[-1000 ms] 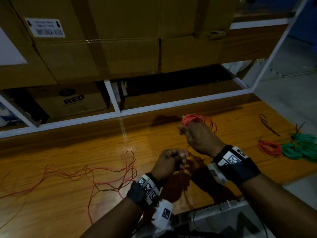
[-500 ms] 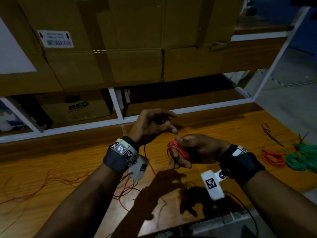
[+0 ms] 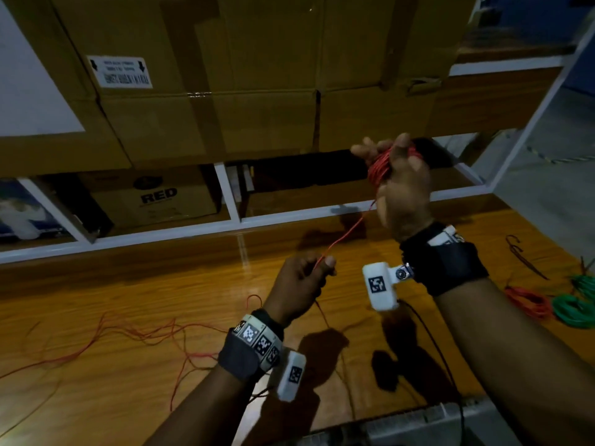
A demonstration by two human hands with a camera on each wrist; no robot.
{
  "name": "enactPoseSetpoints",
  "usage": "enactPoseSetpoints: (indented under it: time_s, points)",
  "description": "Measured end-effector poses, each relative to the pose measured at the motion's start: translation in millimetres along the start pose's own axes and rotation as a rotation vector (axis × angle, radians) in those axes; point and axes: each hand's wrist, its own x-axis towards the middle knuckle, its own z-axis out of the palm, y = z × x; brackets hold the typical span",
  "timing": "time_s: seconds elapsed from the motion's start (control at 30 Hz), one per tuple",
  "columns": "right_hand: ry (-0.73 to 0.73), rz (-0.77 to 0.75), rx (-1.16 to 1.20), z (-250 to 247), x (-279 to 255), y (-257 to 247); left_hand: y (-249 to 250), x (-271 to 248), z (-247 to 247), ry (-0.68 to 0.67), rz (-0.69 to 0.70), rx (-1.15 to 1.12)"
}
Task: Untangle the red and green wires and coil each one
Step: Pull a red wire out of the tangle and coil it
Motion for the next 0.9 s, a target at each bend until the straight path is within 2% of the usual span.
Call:
enactPoseSetpoints:
  time_s: [0.07,0.1,0.17,0.23,0.27,0.33,0.4,0.53,0.6,0.7,0.8,0.9]
  points:
    - [0.031,-0.152,-0.547,-9,2,17,-3,0,-9,0.061,0.036,0.126]
    - [-0.018,-0.200,-0.759,-13,-1,26,-1,1,-14,0.094,0.055,0.160]
    - [-0.242,-0.194,-1.078,-21,-10,45,4,5,-26,0.160,0.107,0.236]
    - [-0.522,-0.146,-1.179,-25,-22,58,18,11,-37,0.219,0.158,0.312]
    - [-0.640,-0.108,-1.155,-23,-27,61,27,16,-44,0.226,0.179,0.339]
    - [-0.799,0.100,-1.004,-11,-37,58,44,28,-59,0.189,0.213,0.329]
    - [-0.906,0.307,-0.777,2,-44,48,59,38,-69,0.149,0.238,0.298]
    - [-1.067,0.509,-0.398,16,-57,31,72,51,-79,0.189,0.226,0.175]
    - [-1.071,0.563,-0.148,25,-62,20,69,57,-81,0.210,0.225,0.118]
    - [-0.968,0.548,0.148,44,-63,2,64,56,-83,0.265,0.234,0.095]
    - [-0.868,0.538,0.348,59,-62,-12,65,46,-74,0.238,0.266,0.024]
    - [-0.776,0.510,0.489,69,-58,-25,59,37,-61,0.234,0.229,-0.101]
